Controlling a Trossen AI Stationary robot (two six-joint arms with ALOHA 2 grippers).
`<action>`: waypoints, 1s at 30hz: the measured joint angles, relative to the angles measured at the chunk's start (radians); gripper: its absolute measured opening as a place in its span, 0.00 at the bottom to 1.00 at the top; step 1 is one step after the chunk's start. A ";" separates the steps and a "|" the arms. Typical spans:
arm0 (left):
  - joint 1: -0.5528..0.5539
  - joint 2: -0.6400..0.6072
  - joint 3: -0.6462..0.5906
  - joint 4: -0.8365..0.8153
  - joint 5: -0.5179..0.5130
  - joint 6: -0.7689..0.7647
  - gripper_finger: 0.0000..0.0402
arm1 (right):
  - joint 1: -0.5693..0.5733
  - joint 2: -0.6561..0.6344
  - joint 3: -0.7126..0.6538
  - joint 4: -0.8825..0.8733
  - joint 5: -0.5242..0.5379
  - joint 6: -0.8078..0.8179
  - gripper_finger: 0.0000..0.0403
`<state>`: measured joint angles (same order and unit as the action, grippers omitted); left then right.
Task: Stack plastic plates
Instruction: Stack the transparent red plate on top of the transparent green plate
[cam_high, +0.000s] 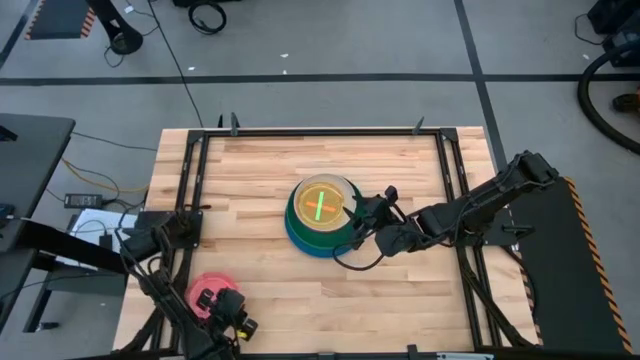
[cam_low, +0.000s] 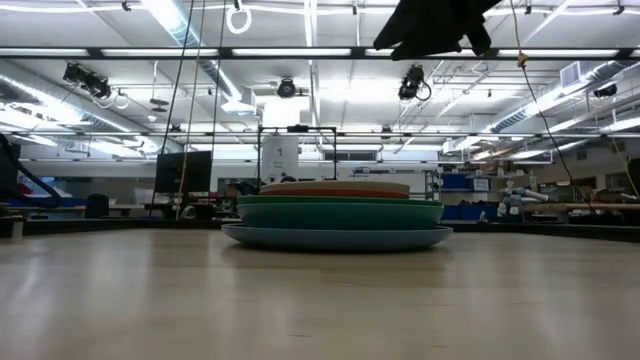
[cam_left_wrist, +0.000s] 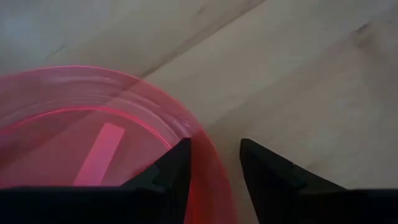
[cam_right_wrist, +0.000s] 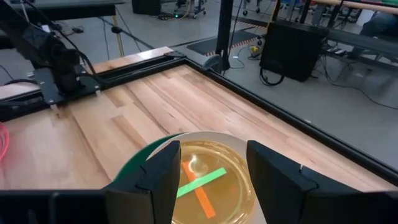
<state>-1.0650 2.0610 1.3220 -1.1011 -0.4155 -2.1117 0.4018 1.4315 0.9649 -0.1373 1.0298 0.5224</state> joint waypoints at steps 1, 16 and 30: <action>-0.002 0.005 0.000 0.000 -0.007 0.002 0.36 | 0.001 0.000 0.000 0.002 -0.004 0.001 0.48; -0.011 0.008 0.035 -0.114 0.053 0.018 0.23 | 0.128 0.000 0.000 0.071 -0.010 -0.100 0.48; 0.051 0.008 0.114 -0.131 -0.070 0.259 0.02 | 0.254 0.005 0.000 0.152 -0.005 -0.211 0.48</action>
<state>-1.0143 2.0686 1.4362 -1.2326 -0.4851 -1.8525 0.6554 1.4364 0.9649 0.0143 1.0245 0.3112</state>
